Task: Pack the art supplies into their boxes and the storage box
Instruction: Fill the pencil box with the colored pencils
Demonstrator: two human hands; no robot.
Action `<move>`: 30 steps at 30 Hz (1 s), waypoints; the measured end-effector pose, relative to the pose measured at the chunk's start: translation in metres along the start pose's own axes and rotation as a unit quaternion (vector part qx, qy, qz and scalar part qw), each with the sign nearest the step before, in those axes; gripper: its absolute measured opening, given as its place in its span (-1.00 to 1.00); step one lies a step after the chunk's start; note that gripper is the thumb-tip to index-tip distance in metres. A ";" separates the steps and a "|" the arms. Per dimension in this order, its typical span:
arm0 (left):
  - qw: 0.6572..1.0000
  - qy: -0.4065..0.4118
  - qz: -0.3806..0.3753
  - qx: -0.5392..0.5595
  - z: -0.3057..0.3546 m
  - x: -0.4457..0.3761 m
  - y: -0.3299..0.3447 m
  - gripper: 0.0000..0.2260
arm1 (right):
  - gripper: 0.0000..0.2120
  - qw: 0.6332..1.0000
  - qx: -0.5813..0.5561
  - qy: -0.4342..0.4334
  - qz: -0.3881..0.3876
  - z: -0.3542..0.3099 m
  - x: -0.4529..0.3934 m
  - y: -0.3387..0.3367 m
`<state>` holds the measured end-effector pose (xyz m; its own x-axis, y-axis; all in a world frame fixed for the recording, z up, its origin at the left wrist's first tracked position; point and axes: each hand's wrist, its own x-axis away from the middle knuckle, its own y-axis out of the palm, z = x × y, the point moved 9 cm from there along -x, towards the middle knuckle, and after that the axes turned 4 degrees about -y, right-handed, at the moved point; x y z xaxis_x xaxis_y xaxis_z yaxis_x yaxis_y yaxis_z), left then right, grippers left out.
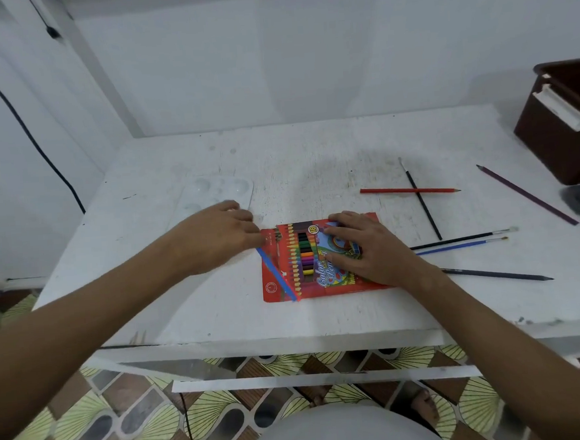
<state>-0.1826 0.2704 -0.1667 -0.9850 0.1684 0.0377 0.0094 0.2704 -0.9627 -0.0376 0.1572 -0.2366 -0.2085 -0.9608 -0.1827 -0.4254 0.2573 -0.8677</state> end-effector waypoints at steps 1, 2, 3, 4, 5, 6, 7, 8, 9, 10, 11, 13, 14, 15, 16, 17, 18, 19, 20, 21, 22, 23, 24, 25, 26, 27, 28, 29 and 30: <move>1.000 -0.023 0.006 0.008 -0.009 0.006 -0.005 -0.66 | -0.40 1.000 -0.001 -0.001 0.004 0.000 0.000 -0.001; 0.999 -0.049 0.010 0.019 -0.018 0.013 -0.009 -0.65 | -0.41 1.000 0.000 -0.001 0.006 0.000 0.000 -0.001; 0.996 -0.077 0.010 0.031 -0.026 0.022 -0.009 -0.64 | -0.40 1.000 0.002 -0.001 0.006 0.000 0.000 -0.001; 0.993 -0.108 0.006 0.042 -0.033 0.030 -0.008 -0.64 | -0.38 1.000 0.003 0.000 0.003 0.000 0.000 0.000; 0.989 -0.137 0.004 0.056 -0.038 0.039 -0.005 -0.66 | -0.36 1.000 0.004 0.001 0.001 0.001 0.000 0.000; 0.984 -0.160 0.009 0.077 -0.040 0.047 -0.002 -0.70 | -0.35 1.000 0.003 0.003 0.000 0.001 0.000 0.000; 0.978 -0.178 0.019 0.104 -0.042 0.055 0.001 -0.74 | -0.35 1.000 0.001 0.004 0.000 0.001 0.000 0.000; 0.971 -0.196 0.028 0.135 -0.043 0.062 0.005 -0.77 | -0.35 1.000 -0.001 0.004 0.002 0.001 0.000 0.000; 0.962 -0.214 0.031 0.166 -0.044 0.068 0.009 -0.79 | -0.36 1.000 -0.003 0.001 0.004 0.001 0.000 0.000; 0.952 -0.231 0.030 0.197 -0.044 0.074 0.015 -0.80 | -0.37 1.000 -0.004 -0.001 0.006 0.001 0.000 0.000; 0.944 -0.241 0.026 0.225 -0.043 0.078 0.021 -0.80 | -0.37 1.000 -0.006 -0.003 0.008 0.000 0.000 0.000; 0.931 -0.249 0.020 0.265 -0.039 0.085 0.032 -0.80 | -0.38 1.000 -0.010 -0.003 0.009 0.001 0.000 0.000; 0.927 -0.251 0.016 0.278 -0.036 0.086 0.036 -0.80 | -0.38 1.000 -0.010 -0.003 0.010 0.001 0.000 0.000; 0.924 -0.253 0.011 0.286 -0.033 0.086 0.040 -0.80 | -0.39 1.000 -0.009 -0.004 0.011 0.001 0.000 0.000; 0.922 -0.255 0.007 0.291 -0.031 0.086 0.043 -0.80 | -0.39 1.000 -0.007 -0.005 0.011 0.001 0.000 0.000; 0.921 -0.256 0.007 0.294 -0.029 0.085 0.046 -0.80 | -0.38 1.000 -0.007 -0.004 0.010 0.001 0.000 0.000; 0.920 -0.258 0.012 0.294 -0.028 0.084 0.048 -0.80 | -0.38 1.000 -0.009 -0.003 0.010 0.001 0.000 0.000; 0.921 -0.259 0.019 0.289 -0.027 0.084 0.050 -0.80 | -0.38 1.000 -0.010 -0.003 0.010 0.001 0.000 0.000; 0.924 -0.261 0.026 0.278 -0.027 0.083 0.050 -0.79 | -0.38 1.000 -0.010 -0.003 0.010 0.001 0.000 0.000; 0.928 -0.262 0.035 0.263 -0.027 0.082 0.049 -0.78 | -0.38 1.000 -0.010 -0.004 0.010 0.000 0.000 0.000; 0.931 -0.262 0.046 0.248 -0.028 0.082 0.047 -0.77 | -0.38 1.000 -0.009 -0.005 0.009 0.000 0.000 0.000; 0.935 -0.261 0.058 0.234 -0.028 0.080 0.044 -0.77 | -0.37 1.000 -0.008 -0.005 0.009 -0.001 0.000 0.000; 0.938 -0.257 0.069 0.222 -0.027 0.078 0.041 -0.77 | -0.37 1.000 -0.009 -0.005 0.008 0.000 0.000 0.000; 0.942 -0.249 0.076 0.211 -0.024 0.075 0.038 -0.76 | -0.37 1.000 -0.009 -0.004 0.007 0.000 0.000 0.000; 0.947 -0.237 0.080 0.202 -0.019 0.073 0.036 -0.76 | -0.37 1.000 -0.009 -0.003 0.006 0.000 0.000 0.000; 0.950 -0.224 0.083 0.200 -0.013 0.070 0.034 -0.76 | -0.37 1.000 -0.009 -0.003 0.005 0.000 0.000 0.000; 0.952 -0.213 0.086 0.203 -0.007 0.068 0.033 -0.76 | -0.37 1.000 -0.008 -0.002 0.005 0.000 0.000 0.000; 0.952 -0.204 0.090 0.211 -0.002 0.067 0.033 -0.77 | -0.37 1.000 -0.008 -0.002 0.005 0.000 0.000 -0.001; 0.950 -0.199 0.095 0.221 0.003 0.065 0.032 -0.78 | -0.36 1.000 -0.008 -0.001 0.005 0.000 0.001 -0.001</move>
<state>-0.2473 0.2870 -0.1961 -0.9605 -0.2219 -0.1681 0.2076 -0.1686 -0.9636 -0.0372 0.1564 -0.2361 -0.2113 -0.9582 -0.1930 -0.4380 0.2694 -0.8577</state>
